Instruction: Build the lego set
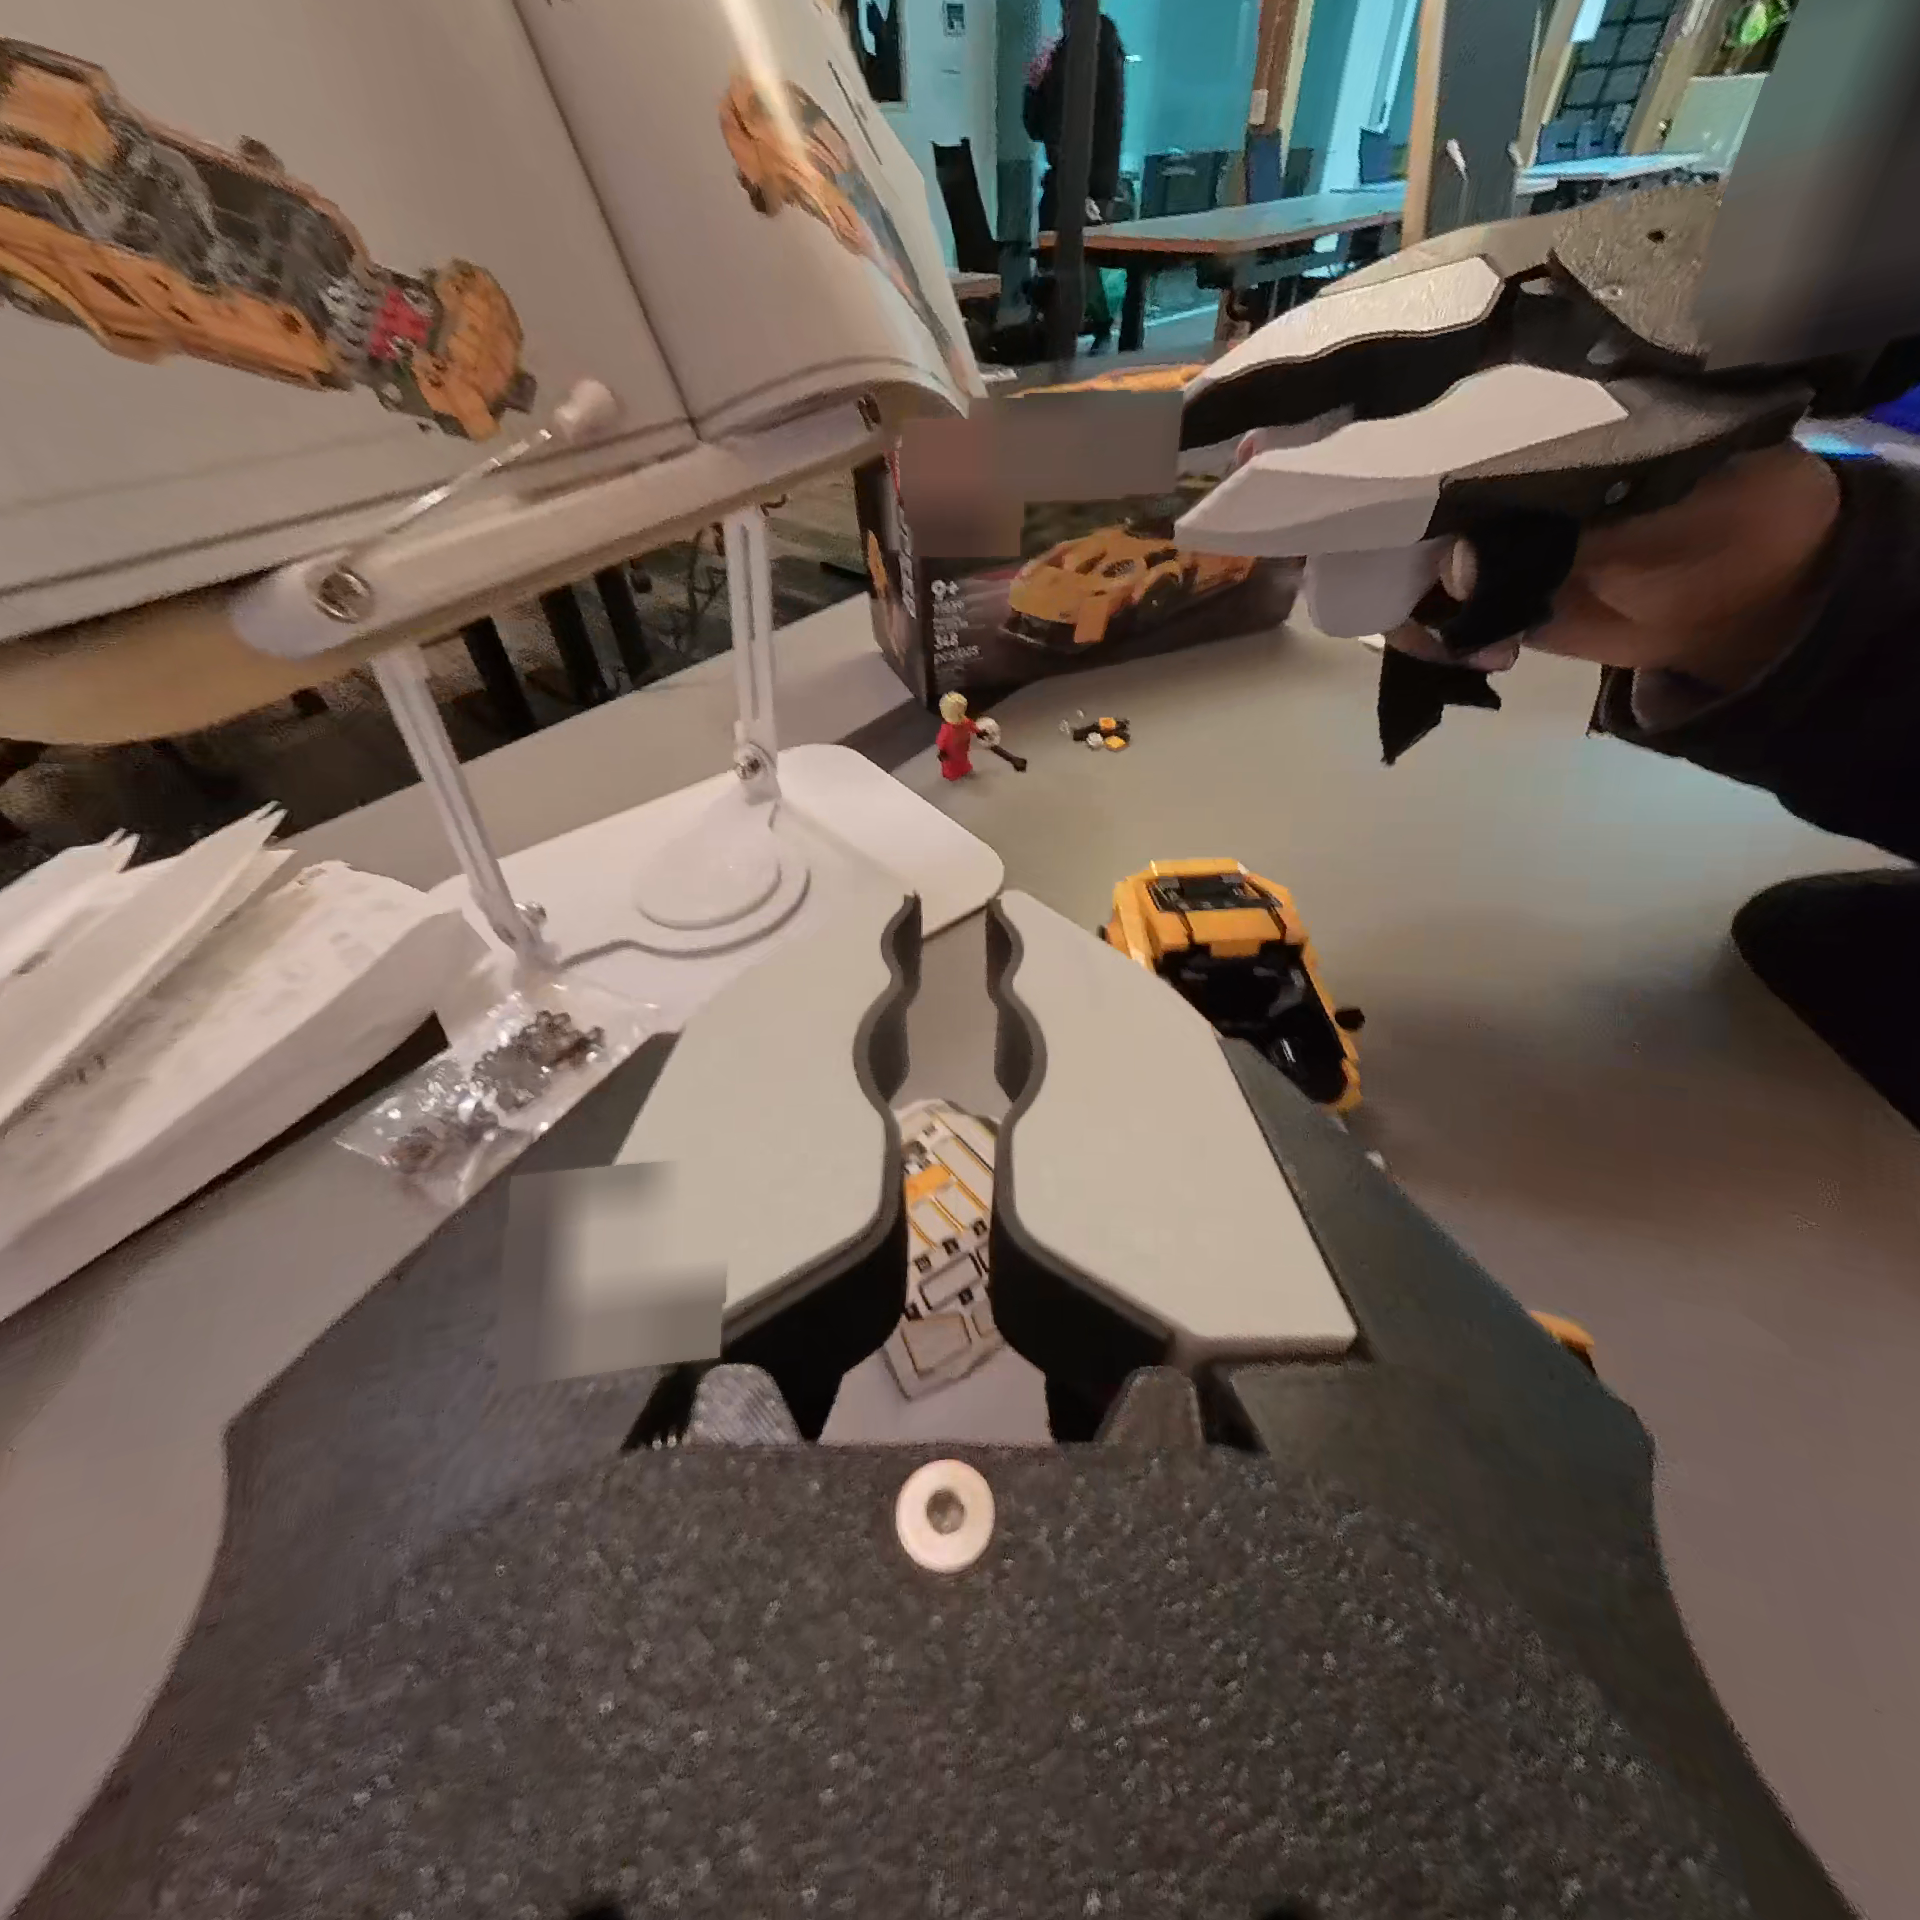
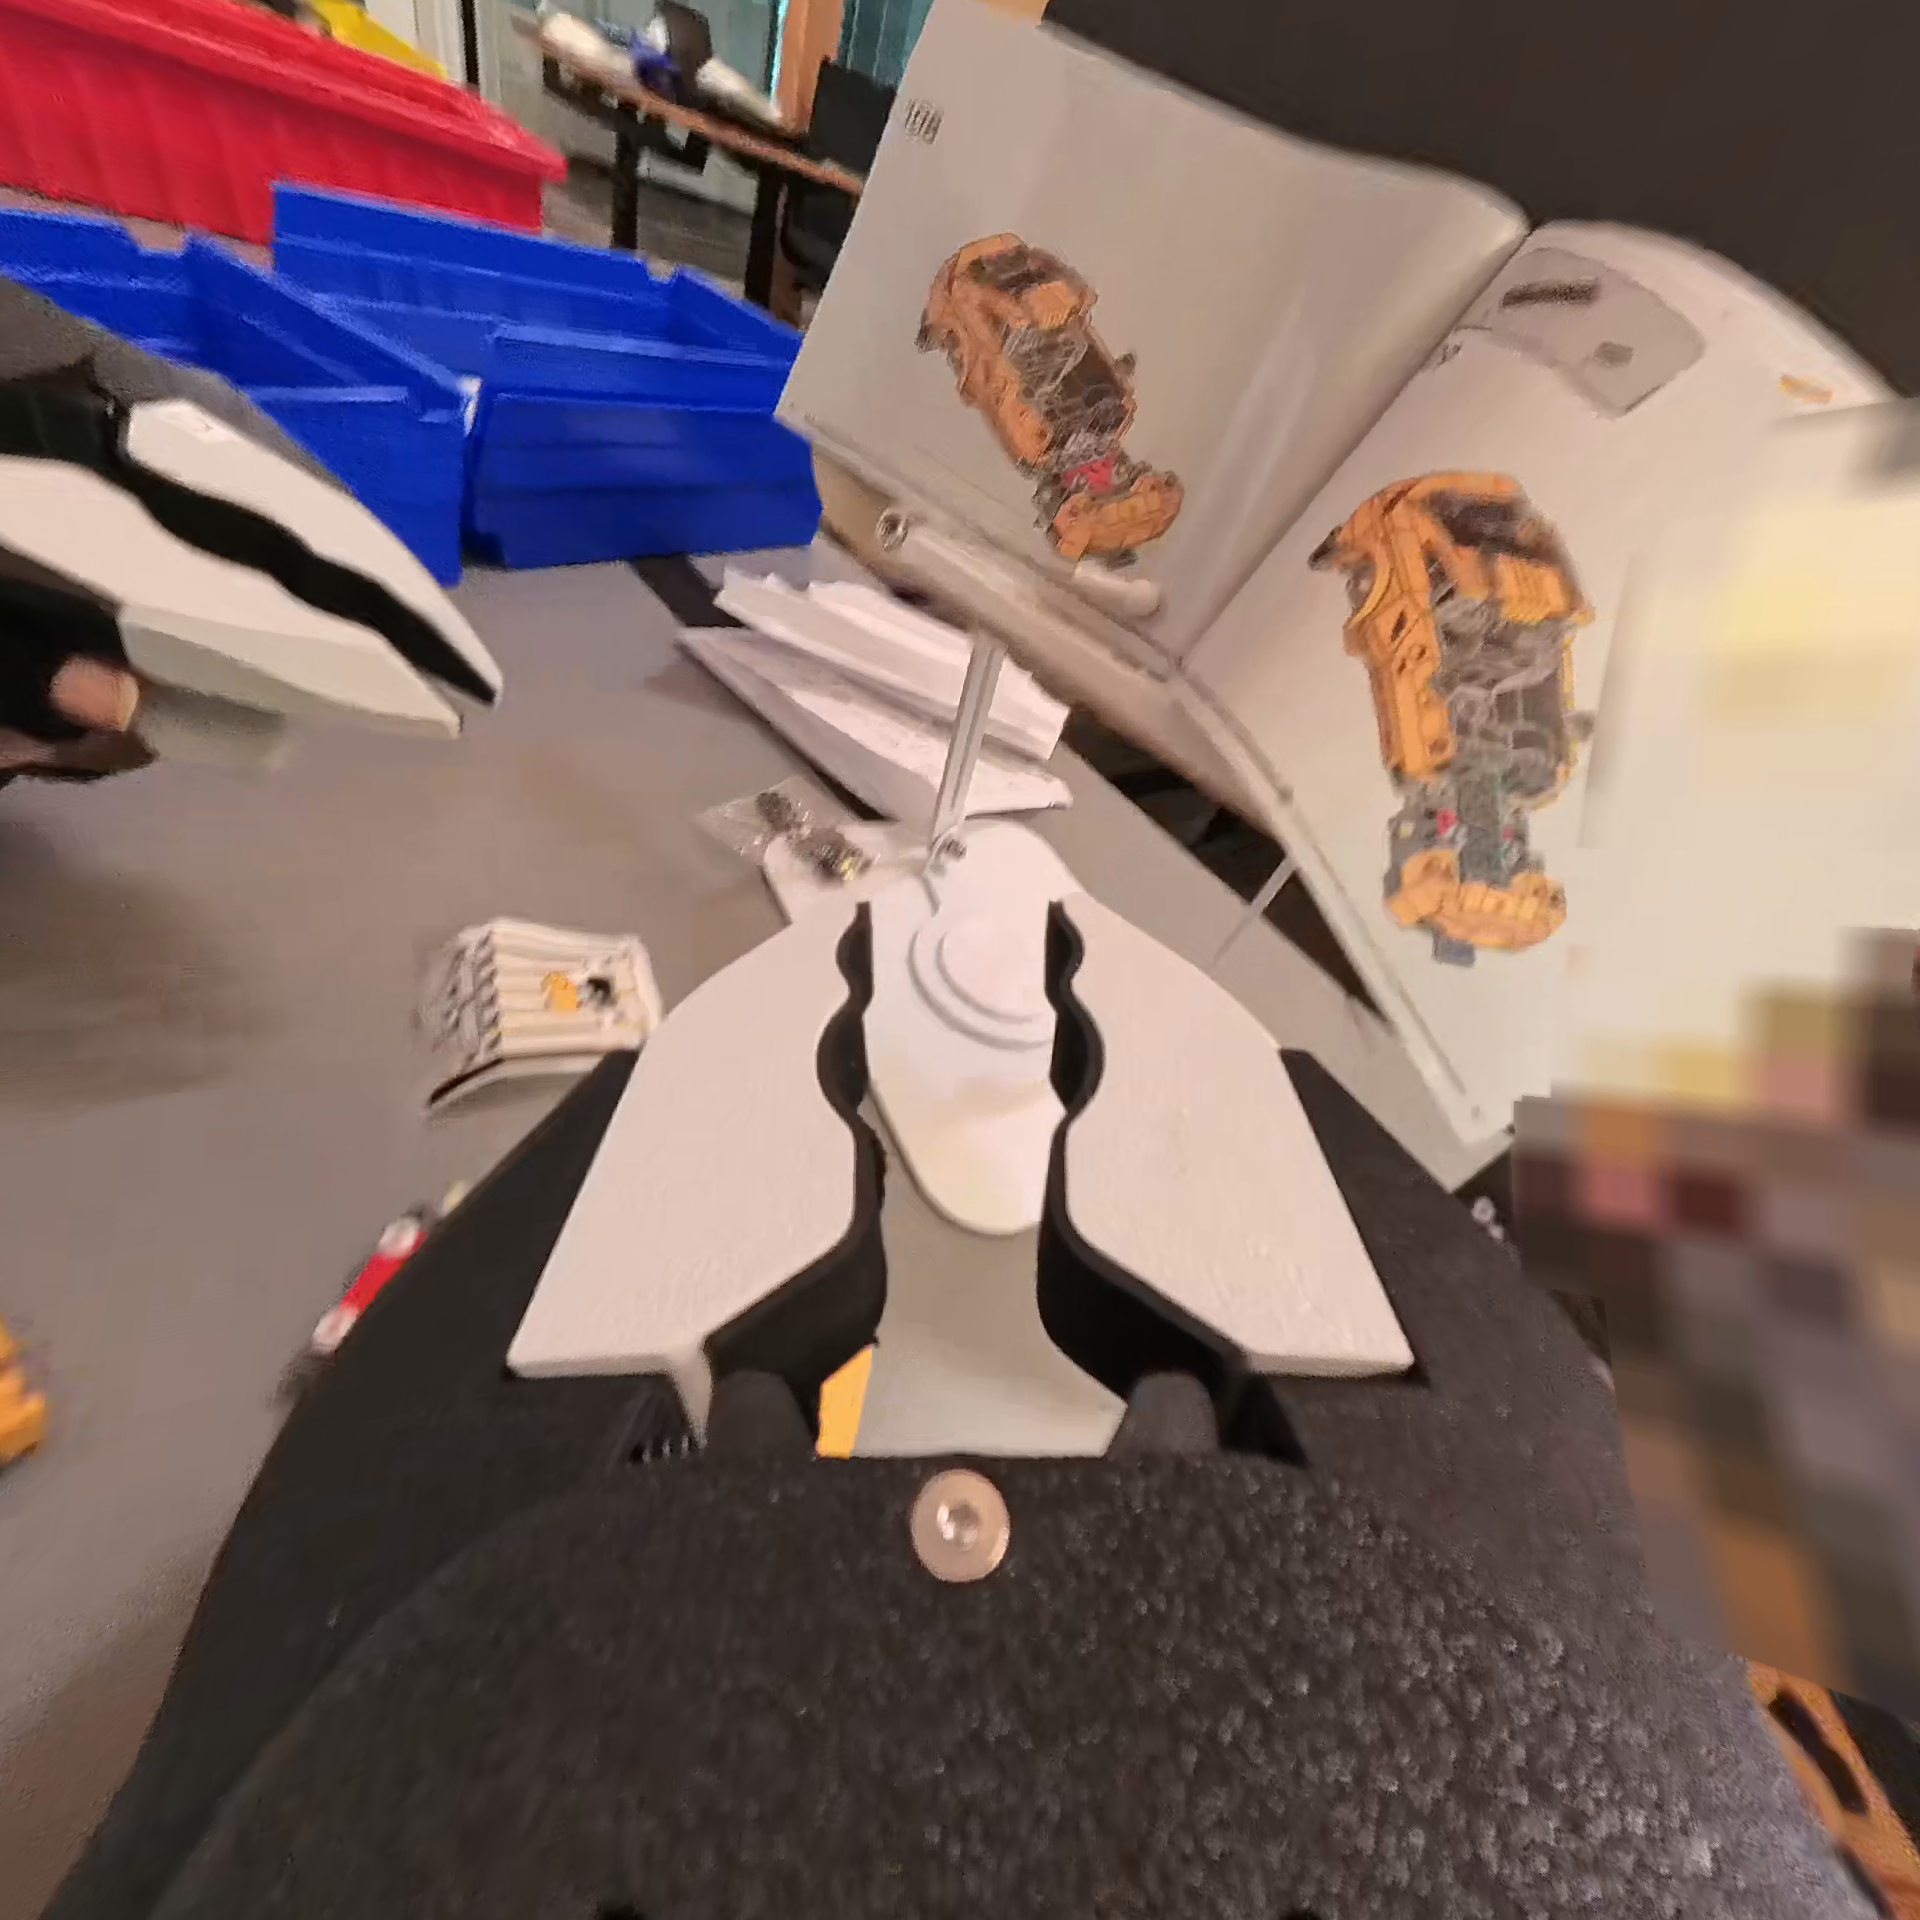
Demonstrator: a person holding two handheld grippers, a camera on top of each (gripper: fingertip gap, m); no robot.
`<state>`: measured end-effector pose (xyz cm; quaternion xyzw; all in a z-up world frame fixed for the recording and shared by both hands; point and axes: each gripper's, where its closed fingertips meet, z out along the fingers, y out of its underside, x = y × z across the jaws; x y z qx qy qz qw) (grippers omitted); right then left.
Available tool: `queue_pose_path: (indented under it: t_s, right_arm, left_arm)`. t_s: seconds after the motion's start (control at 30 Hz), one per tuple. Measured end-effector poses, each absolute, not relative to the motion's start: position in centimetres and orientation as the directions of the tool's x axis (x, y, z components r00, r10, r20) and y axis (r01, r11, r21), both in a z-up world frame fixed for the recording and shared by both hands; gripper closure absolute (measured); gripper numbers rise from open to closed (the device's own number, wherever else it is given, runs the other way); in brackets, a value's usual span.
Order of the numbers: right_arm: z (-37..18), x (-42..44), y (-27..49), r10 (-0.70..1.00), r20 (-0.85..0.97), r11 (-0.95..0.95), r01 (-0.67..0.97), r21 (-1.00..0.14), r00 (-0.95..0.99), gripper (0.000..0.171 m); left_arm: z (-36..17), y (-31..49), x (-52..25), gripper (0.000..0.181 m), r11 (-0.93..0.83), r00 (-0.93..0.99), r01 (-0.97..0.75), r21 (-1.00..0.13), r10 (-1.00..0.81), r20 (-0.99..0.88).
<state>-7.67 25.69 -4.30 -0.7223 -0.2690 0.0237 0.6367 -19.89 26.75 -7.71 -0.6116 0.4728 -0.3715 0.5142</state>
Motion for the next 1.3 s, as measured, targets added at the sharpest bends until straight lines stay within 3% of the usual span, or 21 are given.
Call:
queue_pose_path:
  t_s: [0.2, 0.43, 0.6, 0.73, 0.87, 1.1, 1.3]
  right_arm:
    - [-10.5, -7.3, 20.9, 0.567, 0.198, -0.219, 0.377, -0.900, 0.800, 0.125]
    - [-13.8, -8.1, 18.6, 0.613, 0.189, -0.226, 0.400, -0.888, 0.767, 0.118]
    - [-14.4, -8.2, 18.6, 0.608, 0.197, -0.234, 0.410, -0.881, 0.769, 0.118]
    - [-14.9, -8.5, 18.4, 0.610, 0.238, -0.232, 0.457, -0.859, 0.756, 0.119]
    - [-15.3, -8.2, 18.5, 0.599, 0.256, -0.245, 0.478, -0.843, 0.758, 0.119]
    - [-16.2, -7.3, 19.0, 0.556, 0.208, -0.334, 0.446, -0.831, 0.805, 0.107]
    - [-17.2, -7.1, 19.1, 0.552, 0.222, -0.353, 0.466, -0.811, 0.804, 0.108]
  left_arm:
    - [-10.5, 22.9, -20.1, 0.170, -0.020, 0.144, -0.252, -0.968, -0.989, -0.017]
    - [-14.5, 17.5, -20.9, 0.166, 0.083, -0.160, -0.446, -0.891, -0.987, -0.012]
    - [-16.3, 14.3, -21.8, 0.146, 0.128, -0.316, -0.541, -0.832, -0.947, 0.060]
    - [-19.2, 12.4, -22.5, 0.137, 0.224, -0.379, -0.659, -0.718, -0.923, 0.060]
    - [-20.7, 12.2, -22.3, 0.156, 0.318, -0.404, -0.678, -0.663, -0.914, -0.026]
    - [-20.5, 14.5, -21.4, 0.156, 0.517, -0.393, -0.604, -0.606, -0.856, -0.337]
    - [-20.4, 13.7, -21.7, 0.156, 0.611, -0.460, -0.561, -0.558, -0.791, -0.404]
